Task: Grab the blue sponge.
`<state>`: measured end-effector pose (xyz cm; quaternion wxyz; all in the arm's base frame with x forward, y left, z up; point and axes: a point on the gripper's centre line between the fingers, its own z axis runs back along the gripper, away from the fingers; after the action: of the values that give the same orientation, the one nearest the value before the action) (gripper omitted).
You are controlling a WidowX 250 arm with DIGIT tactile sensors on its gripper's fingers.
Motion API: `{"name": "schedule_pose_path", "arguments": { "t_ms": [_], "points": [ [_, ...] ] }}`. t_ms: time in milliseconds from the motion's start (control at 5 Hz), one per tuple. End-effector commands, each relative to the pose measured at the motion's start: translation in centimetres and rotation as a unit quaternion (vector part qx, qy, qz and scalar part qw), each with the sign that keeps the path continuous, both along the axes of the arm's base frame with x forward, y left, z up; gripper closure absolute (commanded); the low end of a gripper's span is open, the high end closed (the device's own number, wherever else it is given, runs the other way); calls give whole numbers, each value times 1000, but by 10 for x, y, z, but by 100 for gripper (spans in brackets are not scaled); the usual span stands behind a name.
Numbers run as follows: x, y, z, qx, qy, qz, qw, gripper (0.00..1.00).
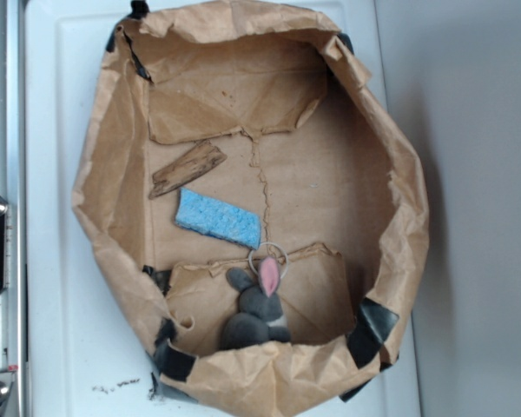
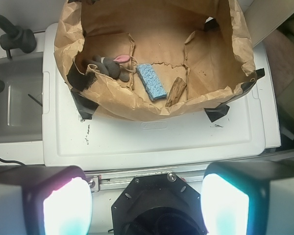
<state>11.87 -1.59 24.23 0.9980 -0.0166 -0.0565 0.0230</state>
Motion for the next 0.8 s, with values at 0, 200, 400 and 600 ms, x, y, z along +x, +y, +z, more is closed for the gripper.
{"name": "schedule_pose_path", "arguments": {
  "t_ms": [0, 200, 400, 600],
  "points": [
    [0, 0, 0, 0, 0, 0, 1000, 0],
    [37, -7, 1, -7, -29, -20, 999, 0],
    [59, -12, -1, -19, -52, -54, 997, 0],
    [75, -11, -9, -30, -66, -88, 993, 0]
  ]
}}
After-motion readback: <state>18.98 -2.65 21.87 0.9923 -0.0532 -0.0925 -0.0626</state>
